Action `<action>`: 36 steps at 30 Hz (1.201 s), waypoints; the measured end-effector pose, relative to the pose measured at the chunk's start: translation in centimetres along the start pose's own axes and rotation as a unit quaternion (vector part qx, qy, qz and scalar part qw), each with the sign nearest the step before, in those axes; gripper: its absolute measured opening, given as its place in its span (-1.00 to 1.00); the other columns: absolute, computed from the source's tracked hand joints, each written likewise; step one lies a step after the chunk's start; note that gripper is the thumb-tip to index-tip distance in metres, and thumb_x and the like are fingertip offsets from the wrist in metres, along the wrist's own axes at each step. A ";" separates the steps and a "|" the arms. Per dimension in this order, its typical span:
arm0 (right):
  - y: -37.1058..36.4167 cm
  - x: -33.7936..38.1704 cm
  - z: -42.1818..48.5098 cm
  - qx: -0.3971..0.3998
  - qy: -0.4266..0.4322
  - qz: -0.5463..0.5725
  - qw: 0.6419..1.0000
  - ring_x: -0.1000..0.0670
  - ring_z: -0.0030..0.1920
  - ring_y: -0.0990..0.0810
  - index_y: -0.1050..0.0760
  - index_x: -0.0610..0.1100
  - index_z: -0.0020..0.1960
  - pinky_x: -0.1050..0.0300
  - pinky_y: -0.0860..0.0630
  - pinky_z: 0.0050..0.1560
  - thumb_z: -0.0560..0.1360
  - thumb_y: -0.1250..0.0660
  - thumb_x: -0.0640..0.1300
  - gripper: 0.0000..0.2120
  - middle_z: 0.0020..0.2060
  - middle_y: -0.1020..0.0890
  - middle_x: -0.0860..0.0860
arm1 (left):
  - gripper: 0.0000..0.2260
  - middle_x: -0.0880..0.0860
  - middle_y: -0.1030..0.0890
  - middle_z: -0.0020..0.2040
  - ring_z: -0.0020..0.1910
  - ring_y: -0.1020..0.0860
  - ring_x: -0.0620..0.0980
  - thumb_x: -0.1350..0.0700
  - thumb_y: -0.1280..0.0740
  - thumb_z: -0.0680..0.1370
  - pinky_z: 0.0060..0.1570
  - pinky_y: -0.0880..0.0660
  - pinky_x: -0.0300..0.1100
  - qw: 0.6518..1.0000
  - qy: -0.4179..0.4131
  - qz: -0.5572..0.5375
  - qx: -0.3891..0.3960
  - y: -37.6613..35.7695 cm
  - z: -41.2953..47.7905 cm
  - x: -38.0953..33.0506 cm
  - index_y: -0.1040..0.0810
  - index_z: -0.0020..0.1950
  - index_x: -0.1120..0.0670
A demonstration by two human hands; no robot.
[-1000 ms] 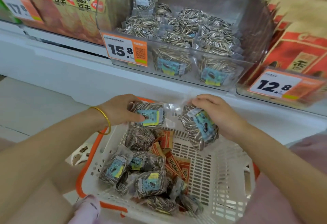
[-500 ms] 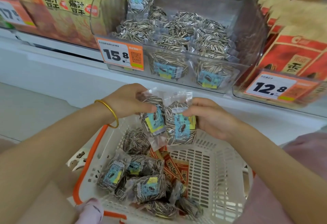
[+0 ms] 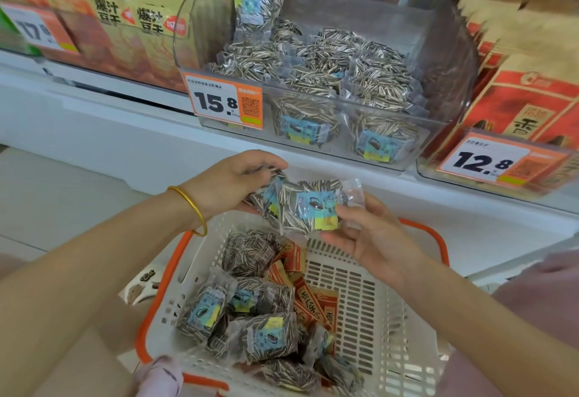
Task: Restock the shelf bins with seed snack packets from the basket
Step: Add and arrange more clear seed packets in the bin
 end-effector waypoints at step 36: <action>-19.9 20.3 13.5 -0.040 0.309 -0.273 0.910 -0.04 0.14 -0.54 -0.12 -0.06 0.35 0.00 -0.49 0.15 0.33 -0.54 -0.07 -0.22 0.16 -0.52 -0.06 | -0.55 0.16 -0.51 0.27 0.30 -0.44 0.17 -0.08 0.01 0.62 0.26 -0.36 0.08 0.748 -0.315 0.541 -0.222 7.8 2.2 -9.0 -0.47 0.32 0.13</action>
Point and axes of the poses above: each hand's wrist, its own z-axis towards the middle knuckle, its own y-axis out of the back of the hand, x = y × z, the point moved 10 cm from there along z, towards the middle knuckle
